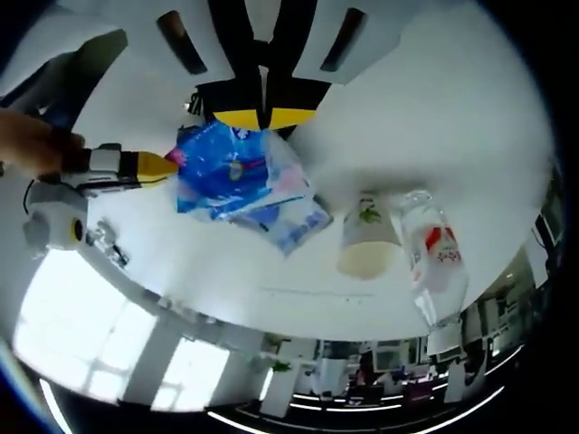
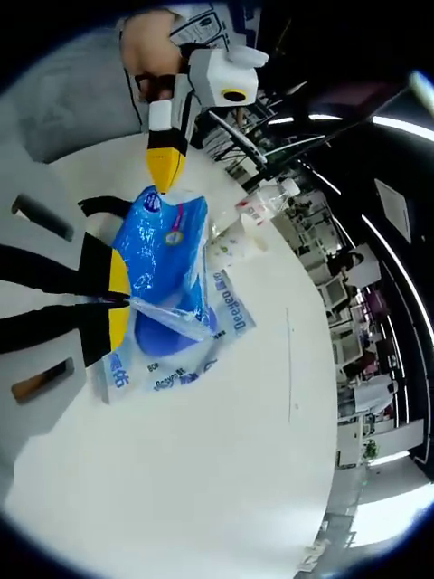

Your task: Arrange the tabletop items into an orderly group along one side of the table until the central work area is clear of visible clutter.

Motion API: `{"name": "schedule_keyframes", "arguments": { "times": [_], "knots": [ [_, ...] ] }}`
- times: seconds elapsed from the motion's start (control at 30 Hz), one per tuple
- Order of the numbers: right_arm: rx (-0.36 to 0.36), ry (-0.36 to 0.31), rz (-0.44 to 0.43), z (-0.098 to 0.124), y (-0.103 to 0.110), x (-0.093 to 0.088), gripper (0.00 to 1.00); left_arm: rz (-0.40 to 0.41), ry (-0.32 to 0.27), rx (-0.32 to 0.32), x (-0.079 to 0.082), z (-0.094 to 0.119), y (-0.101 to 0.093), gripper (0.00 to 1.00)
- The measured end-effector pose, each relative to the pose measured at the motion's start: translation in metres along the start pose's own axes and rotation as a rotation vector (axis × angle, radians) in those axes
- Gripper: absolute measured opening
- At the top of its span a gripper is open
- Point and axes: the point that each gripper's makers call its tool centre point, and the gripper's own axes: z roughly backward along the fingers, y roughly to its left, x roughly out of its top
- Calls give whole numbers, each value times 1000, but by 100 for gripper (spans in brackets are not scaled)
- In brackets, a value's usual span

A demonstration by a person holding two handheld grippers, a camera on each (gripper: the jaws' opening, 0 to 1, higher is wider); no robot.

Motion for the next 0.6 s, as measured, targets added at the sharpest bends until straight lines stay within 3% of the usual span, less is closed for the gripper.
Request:
{"name": "schedule_keyframes", "arguments": {
  "times": [0.6],
  "knots": [
    [-76, -58, -46, 40, -45, 12, 0, -87, -4, -58, 28, -28, -51, 0]
  ]
}}
